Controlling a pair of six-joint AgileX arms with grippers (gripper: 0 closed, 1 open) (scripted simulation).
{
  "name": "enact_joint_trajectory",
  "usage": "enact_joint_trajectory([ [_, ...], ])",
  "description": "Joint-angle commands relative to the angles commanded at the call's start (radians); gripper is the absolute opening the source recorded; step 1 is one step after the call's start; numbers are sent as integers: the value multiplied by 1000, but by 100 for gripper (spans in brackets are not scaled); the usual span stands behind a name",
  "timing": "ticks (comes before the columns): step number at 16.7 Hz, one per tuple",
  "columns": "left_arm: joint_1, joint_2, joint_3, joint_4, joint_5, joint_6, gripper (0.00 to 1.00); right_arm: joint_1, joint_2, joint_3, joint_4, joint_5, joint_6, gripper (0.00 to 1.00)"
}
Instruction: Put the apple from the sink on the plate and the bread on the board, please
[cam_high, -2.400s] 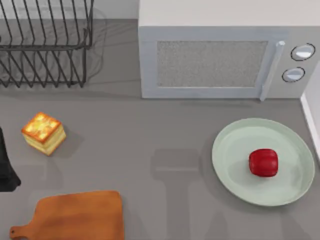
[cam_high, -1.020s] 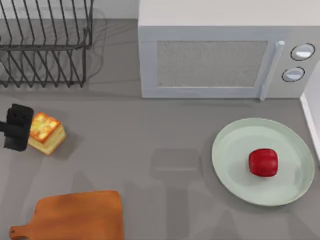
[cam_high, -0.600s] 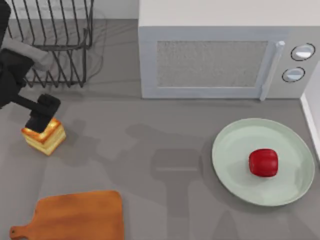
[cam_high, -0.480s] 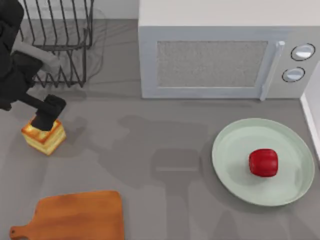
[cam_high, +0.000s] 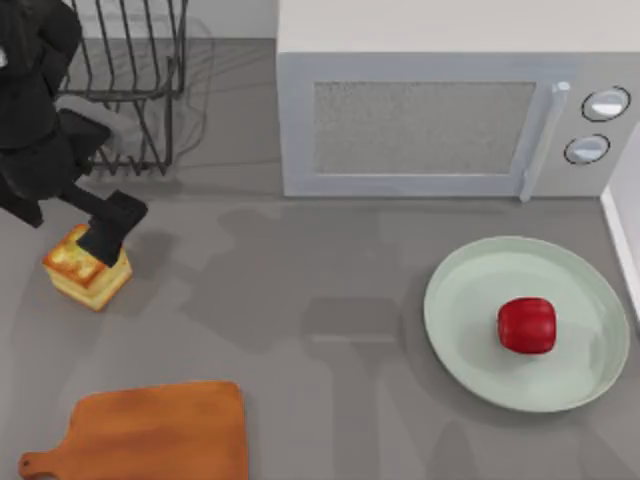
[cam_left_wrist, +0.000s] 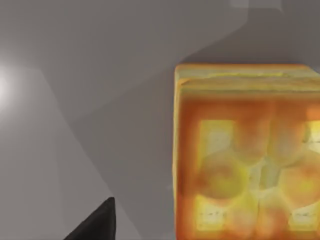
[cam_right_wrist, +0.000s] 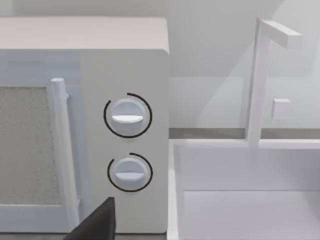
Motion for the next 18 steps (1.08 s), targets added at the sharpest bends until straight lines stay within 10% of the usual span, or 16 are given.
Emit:
enact_joint_trajectory([
  [16,1,100,-149,249,1,3,100,0,0,0,0,0,0,100],
  [18,1,100,-149,249,1,3,85,0,0,0,0,0,0,100],
])
